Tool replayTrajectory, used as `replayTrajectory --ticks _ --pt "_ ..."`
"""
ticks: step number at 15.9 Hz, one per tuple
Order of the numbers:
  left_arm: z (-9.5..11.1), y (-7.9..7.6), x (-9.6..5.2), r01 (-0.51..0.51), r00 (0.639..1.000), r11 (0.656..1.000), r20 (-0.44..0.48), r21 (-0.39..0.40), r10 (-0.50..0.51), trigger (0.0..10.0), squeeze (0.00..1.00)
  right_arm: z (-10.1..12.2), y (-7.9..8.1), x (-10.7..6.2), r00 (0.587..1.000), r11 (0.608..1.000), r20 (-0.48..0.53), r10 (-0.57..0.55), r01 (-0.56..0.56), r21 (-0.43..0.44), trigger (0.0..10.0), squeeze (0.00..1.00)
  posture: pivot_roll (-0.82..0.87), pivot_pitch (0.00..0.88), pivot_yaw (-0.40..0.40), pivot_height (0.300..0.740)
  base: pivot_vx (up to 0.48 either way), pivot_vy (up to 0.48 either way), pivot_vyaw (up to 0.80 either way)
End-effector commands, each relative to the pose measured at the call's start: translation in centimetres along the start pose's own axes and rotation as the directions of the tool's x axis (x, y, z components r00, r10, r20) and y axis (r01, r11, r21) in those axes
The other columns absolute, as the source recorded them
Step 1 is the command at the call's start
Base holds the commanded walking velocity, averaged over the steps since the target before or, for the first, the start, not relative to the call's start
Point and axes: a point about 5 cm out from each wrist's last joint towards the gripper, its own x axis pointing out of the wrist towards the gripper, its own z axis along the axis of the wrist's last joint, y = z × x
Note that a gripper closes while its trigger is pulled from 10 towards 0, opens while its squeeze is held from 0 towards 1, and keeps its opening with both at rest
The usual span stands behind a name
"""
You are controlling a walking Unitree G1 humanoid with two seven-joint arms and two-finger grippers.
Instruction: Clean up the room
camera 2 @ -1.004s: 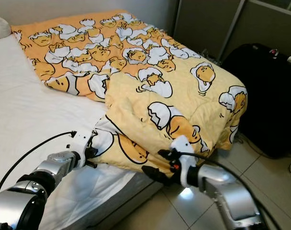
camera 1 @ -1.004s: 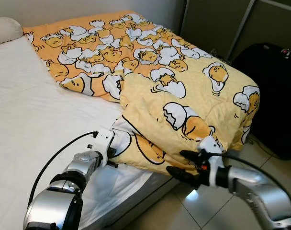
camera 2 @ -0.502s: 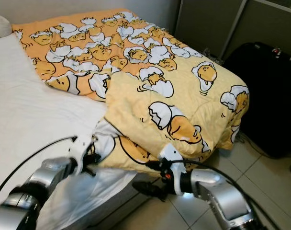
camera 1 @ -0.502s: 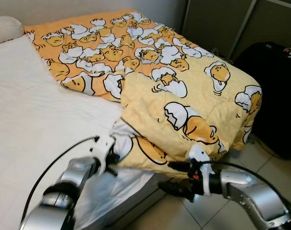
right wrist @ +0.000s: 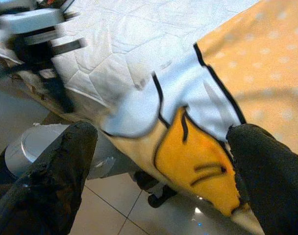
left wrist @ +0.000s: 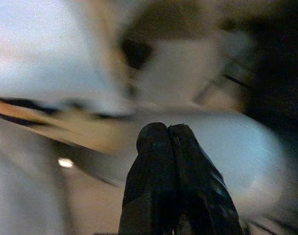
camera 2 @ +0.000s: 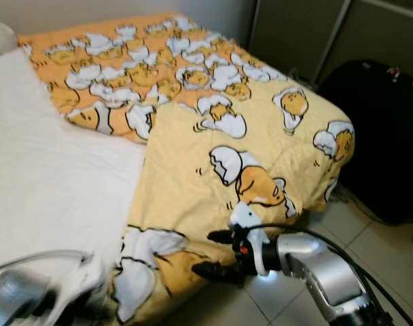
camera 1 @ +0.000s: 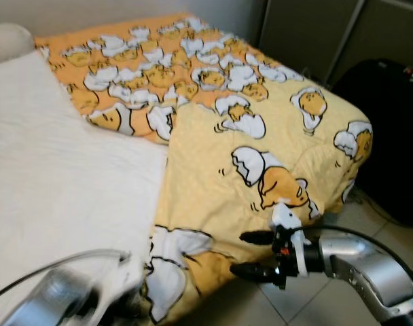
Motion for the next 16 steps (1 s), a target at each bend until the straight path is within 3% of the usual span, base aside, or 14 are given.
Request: replayTrajectory --ticks 1,2,3,4,5,7,8,10,12,13,14,16 --pt "0.9 -0.6 -0.1 0.03 0.999 0.999 0.02 0.02 -0.03 0.0 0.0 0.2 0.0 -0.1 1.0 1.0 -0.01 0.001 -0.001 -0.017 10.0 1.0 -0.12 0.001 -0.01 0.74 0.0 0.0 0.0" --pt "0.9 -0.4 -0.2 -0.034 0.999 0.999 0.006 0.027 0.034 10.0 0.0 0.2 0.0 0.0 1.0 1.0 -0.013 0.002 -0.003 -0.018 10.0 1.0 -0.12 0.001 -0.009 0.74 0.0 0.0 0.0" --pt "1.1 -0.4 -0.5 -0.066 0.998 0.998 -0.006 0.023 0.066 10.0 0.0 0.1 0.1 0.0 1.0 1.0 -0.016 0.005 -0.005 -0.018 10.0 1.0 -0.12 0.001 0.0 0.74 0.0 0.0 0.0" --pt "1.1 -0.4 -0.7 -0.053 0.999 0.998 -0.002 0.016 0.053 10.0 0.82 0.1 0.2 0.0 1.0 1.0 -0.016 0.005 -0.005 -0.018 10.0 1.0 -0.12 0.0 0.003 0.74 0.0 0.0 0.0" --pt "1.4 -0.3 -1.1 -0.065 0.998 0.998 0.018 -0.011 0.065 10.0 1.0 0.0 0.2 0.0 1.0 1.0 -0.015 0.001 -0.001 -0.016 10.0 1.0 -0.13 0.0 0.004 0.74 0.0 0.0 0.0" --pt "2.8 1.0 -2.3 -0.139 0.985 0.989 0.099 -0.049 0.143 10.0 1.0 -0.1 0.1 -0.3 1.0 1.0 0.005 -0.027 0.027 -0.009 10.0 1.0 -0.12 0.0 0.004 0.74 0.0 0.0 0.0" --pt "4.7 3.6 -3.4 -0.284 0.925 0.955 0.239 -0.087 0.297 10.0 1.0 -0.2 0.2 -0.4 0.997 0.998 0.039 -0.07 0.07 0.007 10.0 1.0 -0.12 0.0 0.015 0.74 0.0 0.0 0.0" --pt "6.8 6.3 -3.5 -0.414 0.83 0.899 0.345 -0.146 0.438 10.0 1.0 -0.1 0.2 -0.4 0.991 0.993 0.07 -0.114 0.114 0.008 10.0 1.0 -0.12 0.0 0.014 0.74 0.0 0.0 0.0" --pt "7.9 7.9 -3.2 -0.463 0.77 0.864 0.393 -0.2 0.503 10.0 1.0 0.1 0.1 -0.4 0.983 0.988 0.094 -0.156 0.156 0.003 10.0 1.0 -0.11 0.0 0.0 0.74 0.0 0.0 0.0" --pt "8.8 10.4 -2.8 -0.52 0.679 0.79 0.405 -0.324 0.612 10.0 1.0 0.3 -0.4 -0.2 0.962 0.972 0.139 -0.233 0.233 0.015 10.0 1.0 -0.11 0.0 -0.025 0.74 0.0 0.0 0.0" --pt "9.1 11.5 -2.4 -0.541 0.641 0.75 0.392 -0.38 0.66 10.0 1.0 0.4 -0.6 -0.1 0.947 0.961 0.162 -0.277 0.277 0.025 10.0 1.0 -0.12 0.0 -0.022 0.74 0.0 0.0 0.0" --pt "9.7 12.3 -1.8 -0.532 0.607 0.718 0.39 -0.448 0.693 10.0 1.0 0.4 -0.8 0.0 0.934 0.95 0.173 -0.312 0.312 0.03 10.0 1.0 -0.14 0.0 -0.01 0.74 0.0 0.0 0.0"
